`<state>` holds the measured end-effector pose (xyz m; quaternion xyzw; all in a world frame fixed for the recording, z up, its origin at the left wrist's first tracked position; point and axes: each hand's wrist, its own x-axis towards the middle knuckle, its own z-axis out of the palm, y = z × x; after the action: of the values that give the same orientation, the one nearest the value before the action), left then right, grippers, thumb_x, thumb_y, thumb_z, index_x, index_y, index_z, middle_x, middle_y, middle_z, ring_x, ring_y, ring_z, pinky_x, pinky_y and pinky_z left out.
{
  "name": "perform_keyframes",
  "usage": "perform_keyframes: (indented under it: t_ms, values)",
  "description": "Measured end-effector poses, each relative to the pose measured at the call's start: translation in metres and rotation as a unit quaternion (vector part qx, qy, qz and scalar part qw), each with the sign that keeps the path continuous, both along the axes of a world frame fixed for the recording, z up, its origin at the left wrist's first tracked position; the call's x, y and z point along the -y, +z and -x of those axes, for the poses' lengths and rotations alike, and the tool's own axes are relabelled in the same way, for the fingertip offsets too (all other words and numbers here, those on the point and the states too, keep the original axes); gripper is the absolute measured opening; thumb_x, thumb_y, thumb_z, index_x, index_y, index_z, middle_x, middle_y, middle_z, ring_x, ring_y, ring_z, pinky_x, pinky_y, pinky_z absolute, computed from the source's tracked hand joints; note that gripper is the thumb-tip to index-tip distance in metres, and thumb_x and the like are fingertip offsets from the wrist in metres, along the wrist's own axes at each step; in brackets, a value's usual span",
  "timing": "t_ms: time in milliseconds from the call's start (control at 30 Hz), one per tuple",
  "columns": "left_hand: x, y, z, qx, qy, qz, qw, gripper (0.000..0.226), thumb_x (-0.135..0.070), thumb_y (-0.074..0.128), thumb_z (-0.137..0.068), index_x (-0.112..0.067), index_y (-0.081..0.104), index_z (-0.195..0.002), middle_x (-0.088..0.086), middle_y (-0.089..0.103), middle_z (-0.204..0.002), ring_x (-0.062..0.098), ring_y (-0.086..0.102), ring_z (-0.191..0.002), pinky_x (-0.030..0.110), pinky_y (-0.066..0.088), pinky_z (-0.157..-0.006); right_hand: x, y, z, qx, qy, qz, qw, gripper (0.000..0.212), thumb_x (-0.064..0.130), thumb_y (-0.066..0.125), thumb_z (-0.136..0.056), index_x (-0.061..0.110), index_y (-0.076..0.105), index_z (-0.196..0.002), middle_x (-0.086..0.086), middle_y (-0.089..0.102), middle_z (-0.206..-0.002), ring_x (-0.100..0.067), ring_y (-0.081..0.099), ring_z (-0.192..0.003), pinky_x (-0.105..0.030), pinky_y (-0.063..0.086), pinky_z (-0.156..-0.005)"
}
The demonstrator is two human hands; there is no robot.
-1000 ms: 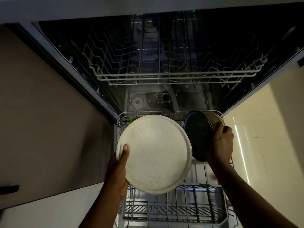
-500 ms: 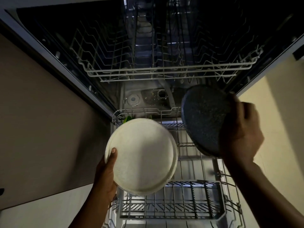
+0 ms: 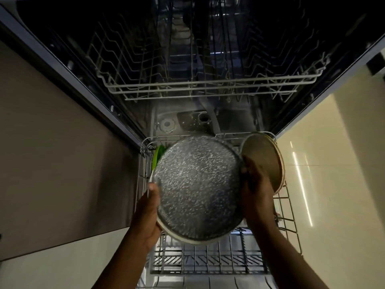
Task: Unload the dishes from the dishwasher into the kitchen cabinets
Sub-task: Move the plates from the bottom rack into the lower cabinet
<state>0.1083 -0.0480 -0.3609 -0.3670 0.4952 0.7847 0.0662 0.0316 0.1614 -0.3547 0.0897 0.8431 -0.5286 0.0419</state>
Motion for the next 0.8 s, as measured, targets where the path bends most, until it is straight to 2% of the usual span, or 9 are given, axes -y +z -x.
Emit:
perform_keyframes:
  t_ms: [67, 133, 233, 333, 433, 500, 567, 667, 800]
  values:
    - [0.003, -0.006, -0.004, 0.004, 0.004, 0.003, 1.0, 0.087, -0.062, 0.084, -0.049, -0.016, 0.063, -0.12, 0.007, 0.066, -0.122, 0.027, 0.058, -0.119, 0.048, 0.049, -0.095, 0.005, -0.007, -0.009, 0.015, 0.023, 0.02, 0.999, 0.042, 0.019, 0.046, -0.099, 0.034, 0.046, -0.138, 0.008, 0.053, -0.131, -0.007, 0.05, -0.116, -0.033, 0.045, -0.095]
    - [0.008, -0.01, -0.009, -0.008, 0.019, -0.022, 1.0, 0.082, -0.055, 0.088, -0.047, -0.016, 0.066, -0.117, 0.01, 0.065, -0.123, 0.029, 0.059, -0.117, 0.049, 0.049, -0.092, -0.001, -0.01, -0.011, 0.013, 0.055, 0.025, 0.998, 0.034, 0.026, 0.044, -0.1, 0.04, 0.051, -0.131, 0.015, 0.057, -0.123, -0.002, 0.056, -0.11, -0.03, 0.051, -0.09]
    - [0.01, -0.016, -0.016, -0.005, 0.016, -0.041, 0.999, 0.086, -0.052, 0.09, -0.043, -0.019, 0.065, -0.118, 0.009, 0.065, -0.124, 0.027, 0.061, -0.115, 0.046, 0.051, -0.087, -0.029, -0.024, 0.01, -0.038, -0.035, -0.152, 0.987, 0.038, 0.016, 0.05, -0.095, 0.018, 0.049, -0.133, -0.013, 0.052, -0.13, -0.029, 0.052, -0.114, -0.041, 0.048, -0.093]
    - [0.013, -0.021, -0.023, -0.003, 0.038, -0.045, 0.998, 0.089, -0.047, 0.093, -0.04, -0.017, 0.064, -0.119, 0.01, 0.065, -0.124, 0.029, 0.059, -0.117, 0.049, 0.05, -0.091, -0.053, -0.038, 0.041, 0.029, -0.107, -0.28, 0.953, 0.064, 0.01, 0.06, -0.087, 0.001, 0.03, -0.143, -0.027, 0.039, -0.138, -0.043, 0.043, -0.119, -0.048, 0.041, -0.099]
    - [0.01, -0.022, -0.024, -0.01, 0.051, -0.06, 0.997, 0.063, -0.038, 0.079, -0.069, -0.013, 0.06, -0.124, 0.014, 0.061, -0.129, 0.032, 0.056, -0.121, 0.054, 0.043, -0.1, -0.062, -0.055, 0.052, 0.082, -0.003, -0.313, 0.946, 0.082, 0.011, 0.065, -0.083, 0.002, 0.015, -0.148, -0.03, 0.044, -0.13, -0.045, 0.051, -0.107, -0.052, 0.049, -0.084]
    - [0.01, -0.022, -0.023, -0.011, 0.052, -0.063, 0.997, 0.072, -0.041, 0.083, -0.064, -0.012, 0.059, -0.125, 0.015, 0.06, -0.13, 0.033, 0.055, -0.121, 0.055, 0.042, -0.101, -0.066, -0.058, 0.054, 0.079, 0.039, -0.342, 0.936, 0.077, 0.01, 0.066, -0.081, 0.007, 0.023, -0.145, -0.027, 0.051, -0.12, -0.042, 0.055, -0.095, -0.044, 0.049, -0.068]
    - [0.01, -0.02, -0.021, -0.014, 0.046, -0.057, 0.997, 0.08, -0.043, 0.087, -0.057, -0.012, 0.059, -0.125, 0.014, 0.061, -0.129, 0.032, 0.057, -0.12, 0.053, 0.046, -0.097, -0.067, -0.046, 0.054, 0.034, 0.055, -0.381, 0.922, 0.073, 0.008, 0.068, -0.077, 0.009, 0.033, -0.141, -0.026, 0.055, -0.111, -0.039, 0.056, -0.086, -0.037, 0.041, -0.06]
    - [0.015, -0.016, -0.016, -0.01, 0.05, -0.046, 0.998, 0.059, -0.036, 0.084, -0.061, -0.017, 0.067, -0.114, 0.008, 0.067, -0.12, 0.026, 0.063, -0.112, 0.043, 0.053, -0.084, -0.059, -0.001, 0.051, -0.094, 0.005, -0.403, 0.911, 0.071, 0.011, 0.062, -0.077, 0.013, 0.038, -0.144, -0.025, 0.055, -0.105, -0.039, 0.053, -0.085, -0.034, 0.033, -0.061]
    - [0.03, -0.011, -0.009, -0.018, 0.066, -0.036, 0.997, 0.031, -0.024, 0.066, -0.078, -0.012, 0.066, -0.107, 0.004, 0.073, -0.103, 0.019, 0.069, -0.097, 0.033, 0.057, -0.072, -0.065, 0.073, 0.05, -0.167, -0.045, -0.278, 0.945, 0.051, 0.024, 0.036, -0.093, 0.027, 0.041, -0.143, -0.009, 0.059, -0.116, -0.03, 0.055, -0.099, -0.035, 0.041, -0.071]
